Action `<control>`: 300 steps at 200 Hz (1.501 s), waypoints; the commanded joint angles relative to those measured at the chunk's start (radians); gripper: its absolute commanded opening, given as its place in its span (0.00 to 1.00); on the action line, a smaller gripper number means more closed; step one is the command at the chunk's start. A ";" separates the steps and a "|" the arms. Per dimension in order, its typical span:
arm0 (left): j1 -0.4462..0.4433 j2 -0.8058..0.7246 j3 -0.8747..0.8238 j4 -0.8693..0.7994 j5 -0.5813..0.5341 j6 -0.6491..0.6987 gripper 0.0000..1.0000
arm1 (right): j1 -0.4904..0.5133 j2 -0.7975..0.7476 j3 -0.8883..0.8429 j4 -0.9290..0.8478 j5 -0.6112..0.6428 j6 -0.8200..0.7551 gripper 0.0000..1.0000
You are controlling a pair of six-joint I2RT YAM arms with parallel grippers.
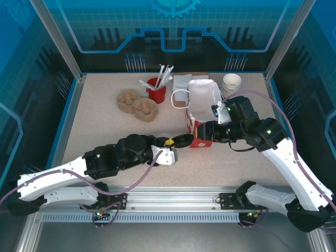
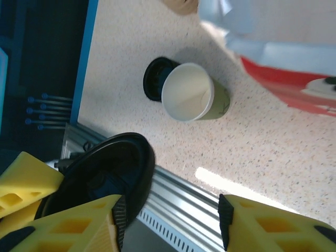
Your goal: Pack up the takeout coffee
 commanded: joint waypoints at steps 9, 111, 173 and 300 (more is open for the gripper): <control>0.039 -0.049 -0.022 0.019 0.018 -0.175 0.16 | -0.022 -0.072 -0.028 0.052 0.007 -0.049 0.52; 0.399 -0.140 -0.108 -0.079 0.331 -0.766 0.12 | 0.239 -0.118 -0.334 0.420 0.042 -0.007 0.47; 0.585 -0.138 -0.224 -0.013 0.556 -0.987 0.12 | 0.356 0.002 -0.507 0.733 0.072 0.117 0.45; 0.842 -0.042 -0.348 0.147 0.900 -1.358 0.13 | 0.346 0.163 -0.535 0.856 0.182 0.193 0.41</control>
